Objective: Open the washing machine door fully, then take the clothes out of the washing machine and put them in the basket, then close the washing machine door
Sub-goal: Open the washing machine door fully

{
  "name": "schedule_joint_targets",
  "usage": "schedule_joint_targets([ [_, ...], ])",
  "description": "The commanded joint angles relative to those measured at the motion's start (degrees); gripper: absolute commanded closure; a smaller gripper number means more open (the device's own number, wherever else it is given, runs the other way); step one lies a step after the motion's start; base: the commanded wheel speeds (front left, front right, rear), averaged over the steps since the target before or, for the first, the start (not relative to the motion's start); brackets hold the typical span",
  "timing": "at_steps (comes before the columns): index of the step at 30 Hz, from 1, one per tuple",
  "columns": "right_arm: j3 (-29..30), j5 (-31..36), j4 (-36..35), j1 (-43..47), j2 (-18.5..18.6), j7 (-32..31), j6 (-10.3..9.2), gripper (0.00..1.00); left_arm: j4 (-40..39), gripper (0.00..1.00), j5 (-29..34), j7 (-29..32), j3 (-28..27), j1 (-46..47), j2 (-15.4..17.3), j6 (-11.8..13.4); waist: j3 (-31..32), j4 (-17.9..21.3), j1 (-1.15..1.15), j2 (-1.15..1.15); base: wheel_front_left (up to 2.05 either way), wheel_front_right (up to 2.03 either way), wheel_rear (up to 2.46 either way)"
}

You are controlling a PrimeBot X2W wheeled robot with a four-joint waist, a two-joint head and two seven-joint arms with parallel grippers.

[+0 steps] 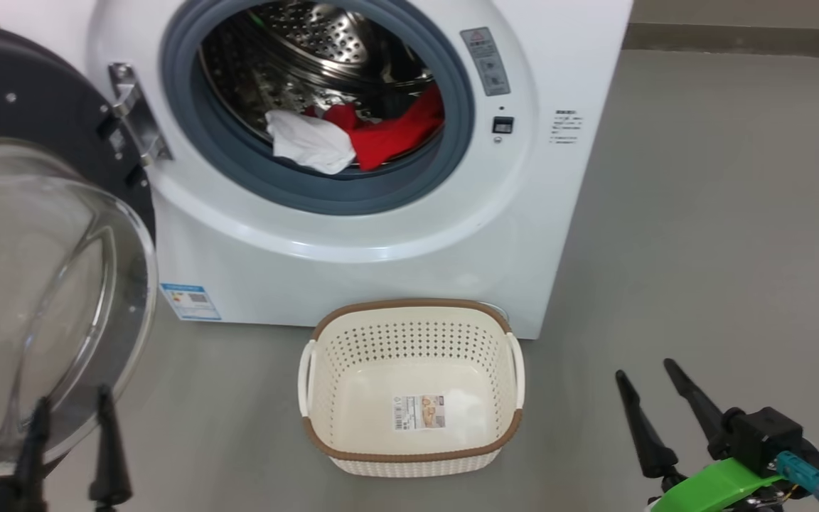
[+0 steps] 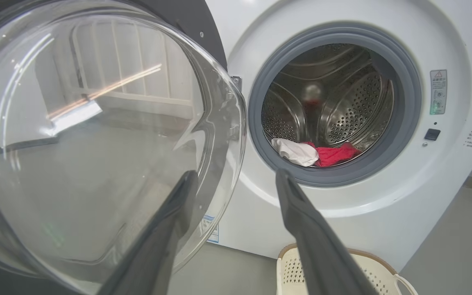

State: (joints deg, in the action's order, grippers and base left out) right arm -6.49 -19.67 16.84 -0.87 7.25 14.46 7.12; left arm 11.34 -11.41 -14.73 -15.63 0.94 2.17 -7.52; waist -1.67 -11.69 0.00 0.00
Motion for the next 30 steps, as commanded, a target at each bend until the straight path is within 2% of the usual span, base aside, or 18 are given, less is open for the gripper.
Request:
schedule_joint_targets([
  [1,-0.85,-0.23,-1.56,-0.5,0.8,0.54,0.36,0.0,-1.82,0.0,-0.35,-0.27,-1.04,0.13,0.76,0.04,-0.42,0.96,0.0,0.0,0.0,0.0,0.0],
  [20,3.98,0.01,-2.32,0.07,1.1,0.54,0.36,0.0,-2.42,0.0,-4.17,-0.27,7.75,0.21,0.99,0.03,-1.21,8.75,0.0,0.0,0.0,0.0,0.0],
  [30,5.54,0.18,-2.9,0.59,1.28,0.54,0.36,0.0,-3.13,0.0,-5.17,-0.27,11.07,-1.01,0.98,0.03,-1.15,10.75,0.0,0.0,0.0,0.0,0.0],
])
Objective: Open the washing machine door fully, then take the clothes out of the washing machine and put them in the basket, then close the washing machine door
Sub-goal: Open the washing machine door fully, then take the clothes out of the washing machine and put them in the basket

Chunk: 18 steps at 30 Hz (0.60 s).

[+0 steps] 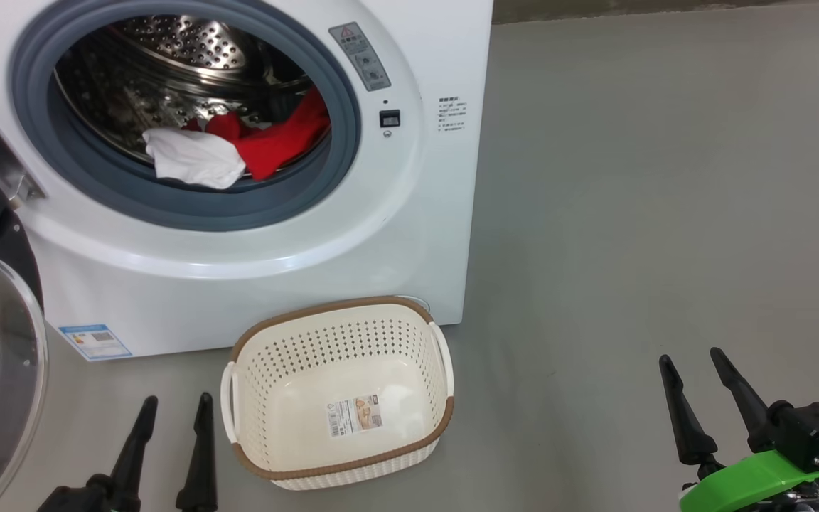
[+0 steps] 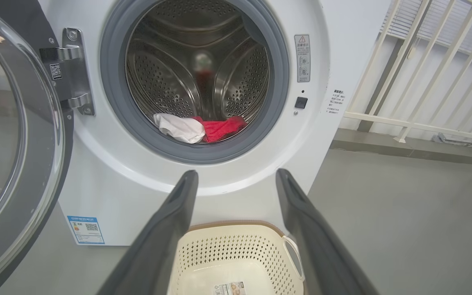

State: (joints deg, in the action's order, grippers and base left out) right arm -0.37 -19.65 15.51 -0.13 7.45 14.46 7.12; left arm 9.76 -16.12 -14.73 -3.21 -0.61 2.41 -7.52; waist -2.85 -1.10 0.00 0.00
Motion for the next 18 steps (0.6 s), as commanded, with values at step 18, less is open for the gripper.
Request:
schedule_joint_targets([
  [18,-0.44,0.36,-1.76,-0.34,0.65,0.54,0.36,0.0,-1.48,0.0,-1.75,-0.27,-0.36,1.13,1.75,0.03,-0.39,-0.3,0.0,0.0,0.0,0.0,0.0],
])
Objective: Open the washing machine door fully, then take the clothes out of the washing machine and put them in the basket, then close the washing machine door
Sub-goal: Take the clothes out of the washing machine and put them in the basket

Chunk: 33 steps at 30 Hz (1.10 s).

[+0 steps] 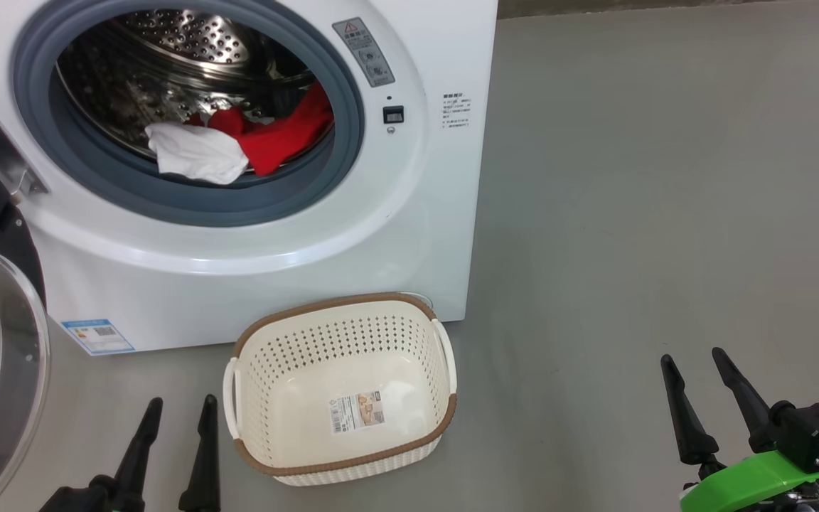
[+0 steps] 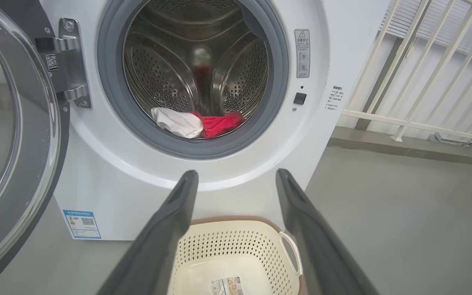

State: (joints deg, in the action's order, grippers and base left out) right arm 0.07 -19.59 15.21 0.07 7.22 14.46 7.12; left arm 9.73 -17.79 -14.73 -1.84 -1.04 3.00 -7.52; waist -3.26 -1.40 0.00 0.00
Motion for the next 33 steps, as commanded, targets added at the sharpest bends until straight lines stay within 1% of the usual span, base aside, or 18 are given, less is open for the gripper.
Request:
schedule_joint_targets([
  [1,-0.93,0.32,-1.44,-0.56,0.88,0.54,0.36,0.0,-1.43,0.0,0.21,-0.27,-1.81,1.58,1.2,0.03,0.06,0.0,0.0,0.0,0.0,0.0,0.0],
  [8,-1.22,0.36,-1.38,-0.71,0.83,0.54,0.36,0.0,-1.53,0.0,-0.27,-0.27,-1.82,1.95,1.09,0.03,-0.12,0.05,0.0,0.0,0.41,-0.41,0.0],
  [25,-1.5,0.43,-1.44,-1.14,0.68,0.54,0.36,0.0,-0.89,0.0,-0.33,-0.27,-2.73,3.24,1.4,0.03,-0.55,0.01,0.0,0.0,1.13,-1.13,0.0],
  [33,-1.43,0.41,-1.46,-1.35,0.58,0.54,0.36,0.0,-0.54,0.0,-0.01,-0.27,-2.85,3.83,1.32,0.03,-0.98,0.0,0.0,0.0,0.83,-0.83,0.0],
])
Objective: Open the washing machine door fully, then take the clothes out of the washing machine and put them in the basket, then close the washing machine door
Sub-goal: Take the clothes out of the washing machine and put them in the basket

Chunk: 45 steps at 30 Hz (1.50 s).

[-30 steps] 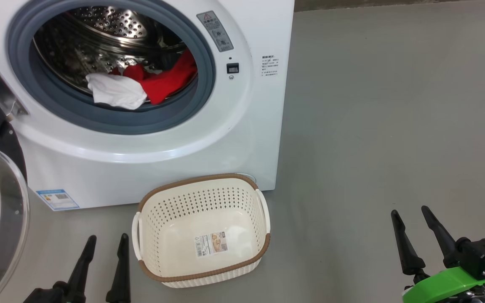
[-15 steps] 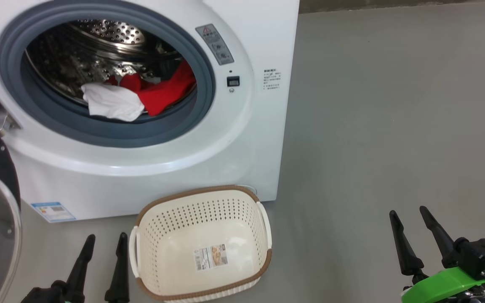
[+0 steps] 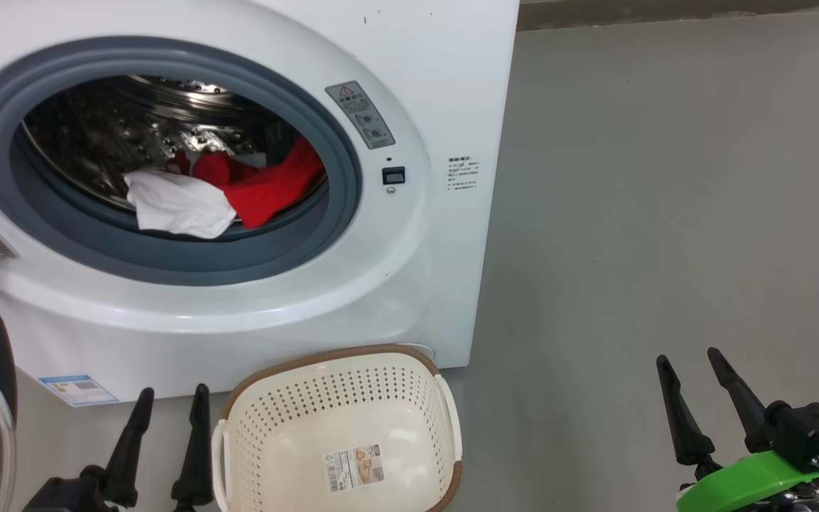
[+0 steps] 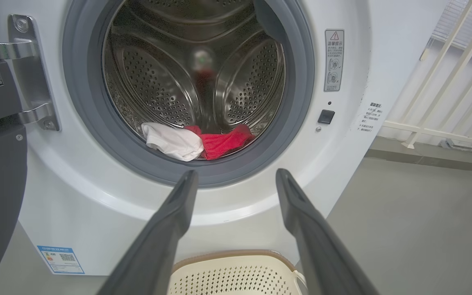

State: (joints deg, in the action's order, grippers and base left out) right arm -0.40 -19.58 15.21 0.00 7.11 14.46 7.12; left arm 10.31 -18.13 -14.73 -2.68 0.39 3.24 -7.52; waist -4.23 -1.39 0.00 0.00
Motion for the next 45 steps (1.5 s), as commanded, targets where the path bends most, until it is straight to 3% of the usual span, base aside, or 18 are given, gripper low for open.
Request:
schedule_joint_targets([
  [1,-0.95,0.39,-1.47,-1.33,0.67,0.54,0.36,0.0,-1.05,0.0,0.5,-0.27,-1.96,2.51,1.11,0.03,-0.1,-0.02,0.0,0.0,0.43,-0.43,0.0],
  [17,-0.92,0.5,-1.5,-2.05,0.17,0.54,0.36,0.0,-0.89,0.0,0.76,-0.27,-1.39,3.38,1.6,0.03,-1.62,0.05,0.0,0.0,0.03,-0.03,0.0],
  [23,-1.55,0.49,-1.52,-2.74,0.05,0.54,0.36,0.0,2.89,0.0,1.98,-0.27,-2.15,5.02,1.38,0.03,-2.91,0.75,0.0,0.0,0.0,0.0,0.0],
  [32,-2.38,0.4,-2.03,-5.08,-1.29,0.54,0.36,0.0,12.09,0.0,5.83,-0.27,-2.8,17.21,1.51,0.03,-8.14,4.01,0.0,0.0,0.0,0.0,0.0],
  [45,-2.72,-0.05,-2.66,-8.13,-3.8,0.54,0.36,0.0,31.58,0.0,10.18,-0.27,-3.44,39.03,7.66,0.08,-16.47,10.61,0.0,0.0,0.0,0.0,0.0],
])
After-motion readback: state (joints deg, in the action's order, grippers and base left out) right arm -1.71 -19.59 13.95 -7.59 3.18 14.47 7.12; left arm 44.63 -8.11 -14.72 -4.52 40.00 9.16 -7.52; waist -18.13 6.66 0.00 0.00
